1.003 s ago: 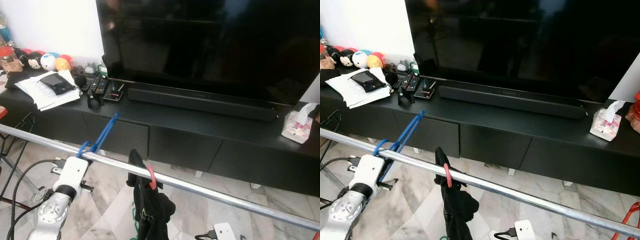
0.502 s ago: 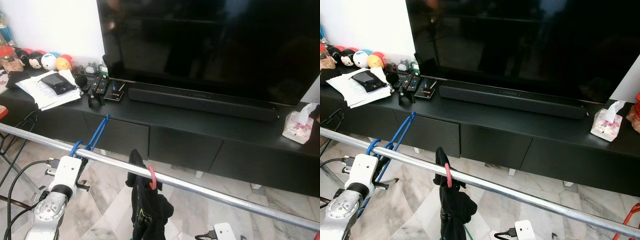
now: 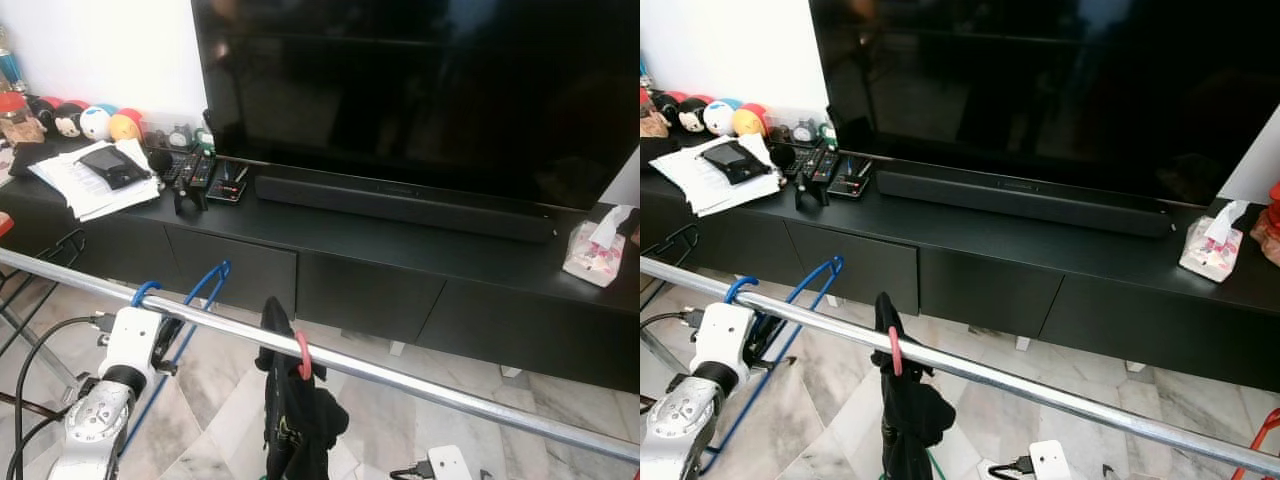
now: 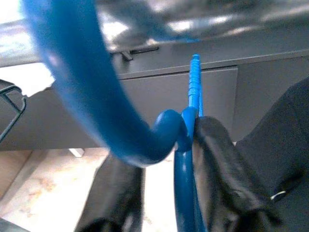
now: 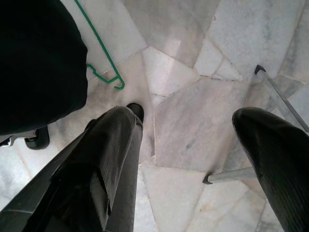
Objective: Hang hanger
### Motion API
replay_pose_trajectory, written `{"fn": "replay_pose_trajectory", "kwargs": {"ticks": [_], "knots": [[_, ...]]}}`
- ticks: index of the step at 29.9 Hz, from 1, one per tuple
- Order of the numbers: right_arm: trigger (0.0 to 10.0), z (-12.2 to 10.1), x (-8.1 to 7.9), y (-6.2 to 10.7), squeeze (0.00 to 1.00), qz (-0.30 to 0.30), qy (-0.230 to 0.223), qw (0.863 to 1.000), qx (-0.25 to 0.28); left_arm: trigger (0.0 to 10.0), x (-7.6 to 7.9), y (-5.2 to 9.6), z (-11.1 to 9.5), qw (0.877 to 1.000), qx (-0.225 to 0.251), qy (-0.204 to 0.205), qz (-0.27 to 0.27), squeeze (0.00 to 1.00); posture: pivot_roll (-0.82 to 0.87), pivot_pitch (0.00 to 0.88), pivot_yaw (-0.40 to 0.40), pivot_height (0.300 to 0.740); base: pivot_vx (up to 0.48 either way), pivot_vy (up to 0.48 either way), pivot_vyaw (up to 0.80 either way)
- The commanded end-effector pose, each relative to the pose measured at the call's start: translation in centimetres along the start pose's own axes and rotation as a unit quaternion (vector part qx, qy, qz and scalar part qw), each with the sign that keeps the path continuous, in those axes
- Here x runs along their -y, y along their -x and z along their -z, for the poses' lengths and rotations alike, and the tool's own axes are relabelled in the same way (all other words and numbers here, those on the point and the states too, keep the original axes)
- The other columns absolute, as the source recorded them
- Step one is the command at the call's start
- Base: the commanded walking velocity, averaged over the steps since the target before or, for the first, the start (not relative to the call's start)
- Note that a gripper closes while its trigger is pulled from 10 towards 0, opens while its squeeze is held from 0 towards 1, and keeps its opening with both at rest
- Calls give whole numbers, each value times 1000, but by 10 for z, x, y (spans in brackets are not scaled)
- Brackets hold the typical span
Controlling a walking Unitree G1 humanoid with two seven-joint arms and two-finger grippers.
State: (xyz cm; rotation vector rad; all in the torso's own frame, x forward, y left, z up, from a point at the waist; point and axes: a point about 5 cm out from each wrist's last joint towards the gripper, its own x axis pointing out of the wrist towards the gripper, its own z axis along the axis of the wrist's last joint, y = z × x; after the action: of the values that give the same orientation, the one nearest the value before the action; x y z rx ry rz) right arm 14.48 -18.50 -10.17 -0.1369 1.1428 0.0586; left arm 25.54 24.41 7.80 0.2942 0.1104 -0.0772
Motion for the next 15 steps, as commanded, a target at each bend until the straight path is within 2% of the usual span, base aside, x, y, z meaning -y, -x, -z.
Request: {"fn": "replay_pose_trajectory", "kwargs": {"ticks": [1,8,15], "knots": [[10000,0,2,0,0,3,3,1000,1,10000,-2,4,-6,1000,12,2,15,984,23,0,-65,740,0,0,0],[10000,0,2,0,0,2,3,1000,1,10000,-10,18,-10,999,22,10,38,973,32,0,-67,740,0,0,0],[10000,1,3,0,0,2,4,1000,0,10000,-22,37,-17,996,20,36,76,961,44,0,-73,740,0,0,0]]}}
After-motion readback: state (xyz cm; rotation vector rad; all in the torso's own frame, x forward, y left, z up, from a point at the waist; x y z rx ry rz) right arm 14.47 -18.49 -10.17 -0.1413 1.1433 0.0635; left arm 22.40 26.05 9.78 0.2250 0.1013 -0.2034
